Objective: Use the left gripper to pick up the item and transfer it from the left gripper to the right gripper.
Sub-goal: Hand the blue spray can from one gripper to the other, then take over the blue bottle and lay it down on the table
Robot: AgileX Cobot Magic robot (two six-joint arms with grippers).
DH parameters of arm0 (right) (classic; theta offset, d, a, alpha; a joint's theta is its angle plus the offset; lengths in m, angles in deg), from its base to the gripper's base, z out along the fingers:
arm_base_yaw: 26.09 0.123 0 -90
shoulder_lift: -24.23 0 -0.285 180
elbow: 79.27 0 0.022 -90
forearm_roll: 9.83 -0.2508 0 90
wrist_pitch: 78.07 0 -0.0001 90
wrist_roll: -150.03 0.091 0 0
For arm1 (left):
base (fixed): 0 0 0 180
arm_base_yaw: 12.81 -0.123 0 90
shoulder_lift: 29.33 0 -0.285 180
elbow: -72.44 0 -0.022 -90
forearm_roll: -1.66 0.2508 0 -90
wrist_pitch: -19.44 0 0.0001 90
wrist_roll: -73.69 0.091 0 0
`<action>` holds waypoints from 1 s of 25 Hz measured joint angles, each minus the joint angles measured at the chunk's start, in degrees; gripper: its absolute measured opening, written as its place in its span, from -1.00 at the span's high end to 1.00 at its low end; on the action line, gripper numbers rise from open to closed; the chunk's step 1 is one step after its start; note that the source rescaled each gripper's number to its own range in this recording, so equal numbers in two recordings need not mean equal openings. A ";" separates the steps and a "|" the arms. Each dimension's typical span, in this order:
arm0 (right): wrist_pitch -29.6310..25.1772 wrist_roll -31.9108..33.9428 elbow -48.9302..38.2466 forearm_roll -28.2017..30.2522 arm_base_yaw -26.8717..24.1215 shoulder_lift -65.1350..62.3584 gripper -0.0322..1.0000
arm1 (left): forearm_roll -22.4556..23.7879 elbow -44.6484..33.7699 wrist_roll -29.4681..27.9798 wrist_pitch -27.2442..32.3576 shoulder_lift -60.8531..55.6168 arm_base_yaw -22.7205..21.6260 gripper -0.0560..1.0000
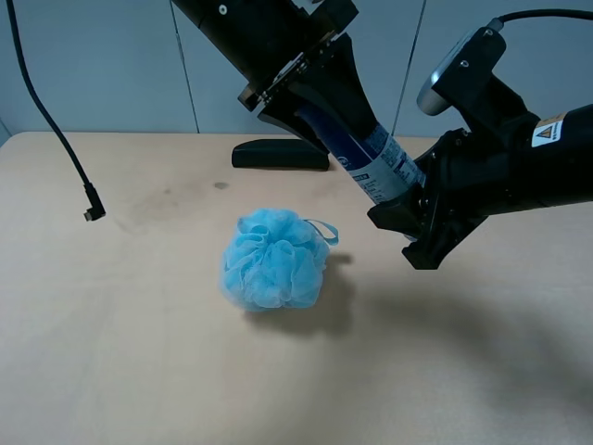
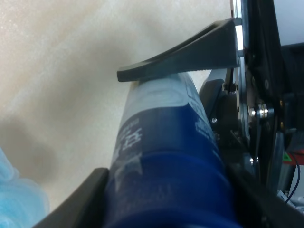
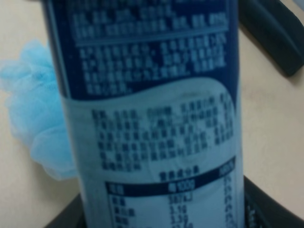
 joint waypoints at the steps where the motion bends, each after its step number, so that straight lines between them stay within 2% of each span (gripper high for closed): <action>1: 0.00 0.00 0.00 0.00 0.00 0.00 0.70 | 0.00 0.00 0.00 -0.25 0.00 0.00 0.89; 6: 0.04 0.12 0.00 0.00 0.00 0.00 0.70 | -0.23 0.00 0.11 -1.07 0.00 0.00 0.89; 7: 0.06 0.19 0.00 -0.07 0.00 0.00 0.70 | -0.46 0.00 0.11 -1.40 0.00 0.00 0.80; 8: -0.09 0.25 0.00 -0.11 0.00 0.07 0.70 | -0.98 0.04 0.11 -2.31 0.00 0.00 0.48; 10: -0.26 0.38 -0.06 -0.11 0.00 0.26 0.70 | -1.77 0.10 0.11 -3.22 0.00 0.00 -0.32; 11: -0.39 0.38 -0.06 -0.11 0.00 0.26 0.72 | -1.84 0.10 0.11 -3.46 0.00 0.00 -0.57; 13: -0.40 0.38 -0.06 -0.11 0.00 0.26 0.73 | -1.84 0.10 0.11 -3.58 0.00 0.00 -0.81; 15: -0.42 0.43 -0.06 -0.11 0.00 0.26 0.73 | -1.88 0.10 0.11 -3.64 0.00 0.00 -0.92; 18: -0.42 0.43 -0.06 -0.11 0.00 0.26 0.73 | -1.88 0.10 0.12 -3.64 0.00 0.00 -0.98; 25: -0.47 0.43 -0.06 -0.11 0.00 0.26 0.73 | -2.02 0.10 0.12 -3.71 -0.05 0.00 -0.99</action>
